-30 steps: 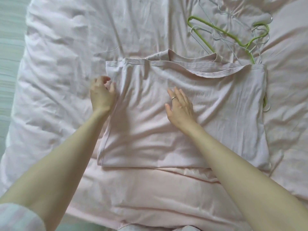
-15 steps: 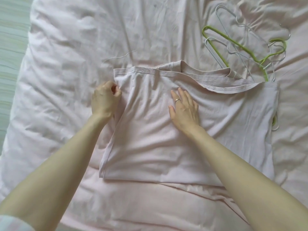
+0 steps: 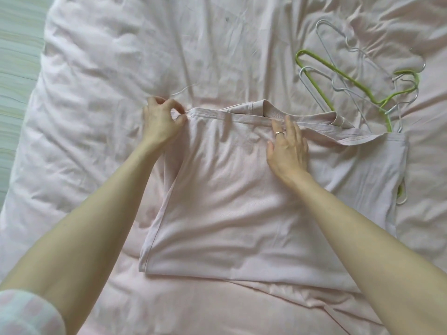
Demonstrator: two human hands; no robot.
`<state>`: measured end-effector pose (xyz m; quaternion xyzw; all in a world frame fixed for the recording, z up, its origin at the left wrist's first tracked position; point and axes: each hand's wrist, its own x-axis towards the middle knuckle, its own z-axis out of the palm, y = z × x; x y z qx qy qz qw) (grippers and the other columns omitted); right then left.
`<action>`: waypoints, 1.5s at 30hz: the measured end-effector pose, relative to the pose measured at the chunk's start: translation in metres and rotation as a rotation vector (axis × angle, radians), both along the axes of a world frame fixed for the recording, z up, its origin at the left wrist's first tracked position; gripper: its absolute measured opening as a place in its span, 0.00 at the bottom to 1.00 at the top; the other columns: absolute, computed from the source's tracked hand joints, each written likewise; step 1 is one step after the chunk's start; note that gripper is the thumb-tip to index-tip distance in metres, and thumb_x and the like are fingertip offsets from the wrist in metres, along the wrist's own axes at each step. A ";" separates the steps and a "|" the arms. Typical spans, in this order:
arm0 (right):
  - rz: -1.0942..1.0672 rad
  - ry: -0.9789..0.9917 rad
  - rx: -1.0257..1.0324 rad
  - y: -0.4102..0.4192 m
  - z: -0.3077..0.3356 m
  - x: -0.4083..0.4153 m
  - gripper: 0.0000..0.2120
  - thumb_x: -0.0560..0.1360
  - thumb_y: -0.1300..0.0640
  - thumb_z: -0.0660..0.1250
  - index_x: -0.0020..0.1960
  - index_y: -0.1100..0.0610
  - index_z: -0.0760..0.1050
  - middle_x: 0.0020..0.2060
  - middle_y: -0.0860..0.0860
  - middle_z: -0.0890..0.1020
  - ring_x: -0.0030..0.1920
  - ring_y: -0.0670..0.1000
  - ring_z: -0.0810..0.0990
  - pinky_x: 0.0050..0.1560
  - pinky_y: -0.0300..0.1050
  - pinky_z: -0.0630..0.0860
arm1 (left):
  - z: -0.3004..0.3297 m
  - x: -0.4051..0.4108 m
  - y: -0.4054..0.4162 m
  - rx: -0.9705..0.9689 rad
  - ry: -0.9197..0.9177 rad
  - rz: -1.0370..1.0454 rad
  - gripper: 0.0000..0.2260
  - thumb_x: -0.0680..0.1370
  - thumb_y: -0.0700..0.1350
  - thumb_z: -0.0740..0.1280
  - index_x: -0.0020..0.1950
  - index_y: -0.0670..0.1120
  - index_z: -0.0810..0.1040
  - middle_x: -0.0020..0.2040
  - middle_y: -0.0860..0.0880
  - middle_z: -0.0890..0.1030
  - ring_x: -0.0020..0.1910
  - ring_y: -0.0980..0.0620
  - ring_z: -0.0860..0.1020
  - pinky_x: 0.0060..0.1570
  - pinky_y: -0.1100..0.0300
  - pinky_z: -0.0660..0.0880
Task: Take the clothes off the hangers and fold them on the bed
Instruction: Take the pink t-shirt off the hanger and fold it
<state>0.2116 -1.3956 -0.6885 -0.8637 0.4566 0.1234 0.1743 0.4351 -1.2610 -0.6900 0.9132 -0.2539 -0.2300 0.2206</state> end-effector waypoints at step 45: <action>0.204 -0.212 0.088 0.070 -0.004 0.020 0.30 0.73 0.44 0.52 0.71 0.56 0.68 0.73 0.58 0.64 0.74 0.60 0.60 0.70 0.65 0.52 | 0.009 -0.023 0.042 -0.133 0.162 0.359 0.10 0.74 0.50 0.71 0.47 0.44 0.76 0.43 0.50 0.78 0.44 0.53 0.76 0.45 0.63 0.69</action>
